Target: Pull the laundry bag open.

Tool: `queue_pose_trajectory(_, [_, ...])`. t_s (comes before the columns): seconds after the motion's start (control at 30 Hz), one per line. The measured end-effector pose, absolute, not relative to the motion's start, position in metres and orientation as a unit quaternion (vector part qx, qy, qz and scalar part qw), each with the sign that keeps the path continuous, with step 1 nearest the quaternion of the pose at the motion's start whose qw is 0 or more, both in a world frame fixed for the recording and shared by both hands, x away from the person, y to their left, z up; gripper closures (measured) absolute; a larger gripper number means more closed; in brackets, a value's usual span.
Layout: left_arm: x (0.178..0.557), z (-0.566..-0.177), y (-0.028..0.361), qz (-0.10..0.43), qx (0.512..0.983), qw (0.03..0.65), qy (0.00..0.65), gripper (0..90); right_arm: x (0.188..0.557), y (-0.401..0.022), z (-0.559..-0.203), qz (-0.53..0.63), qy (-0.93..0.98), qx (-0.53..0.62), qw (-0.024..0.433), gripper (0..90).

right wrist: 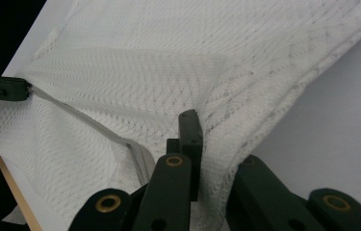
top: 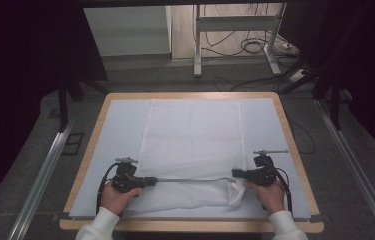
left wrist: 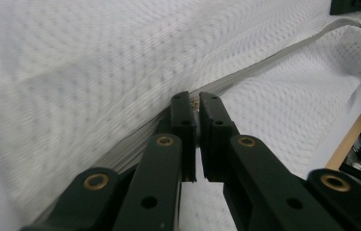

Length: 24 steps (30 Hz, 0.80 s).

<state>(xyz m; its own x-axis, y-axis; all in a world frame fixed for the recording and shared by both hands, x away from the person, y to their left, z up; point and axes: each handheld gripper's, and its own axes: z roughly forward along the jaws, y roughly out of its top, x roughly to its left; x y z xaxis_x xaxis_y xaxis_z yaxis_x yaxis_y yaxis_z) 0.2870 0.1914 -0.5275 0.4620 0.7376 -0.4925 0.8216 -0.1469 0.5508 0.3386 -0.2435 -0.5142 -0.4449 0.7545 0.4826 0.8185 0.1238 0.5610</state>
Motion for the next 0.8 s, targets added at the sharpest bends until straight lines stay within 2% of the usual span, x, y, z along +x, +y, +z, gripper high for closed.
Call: queue_pose_trajectory(0.8, [0.277, -0.530, 0.227, -0.051, 0.742, 0.399, 0.536, 86.6, 0.338, -0.244, -0.514, -0.404, -0.748, -0.525, 0.039, 88.6])
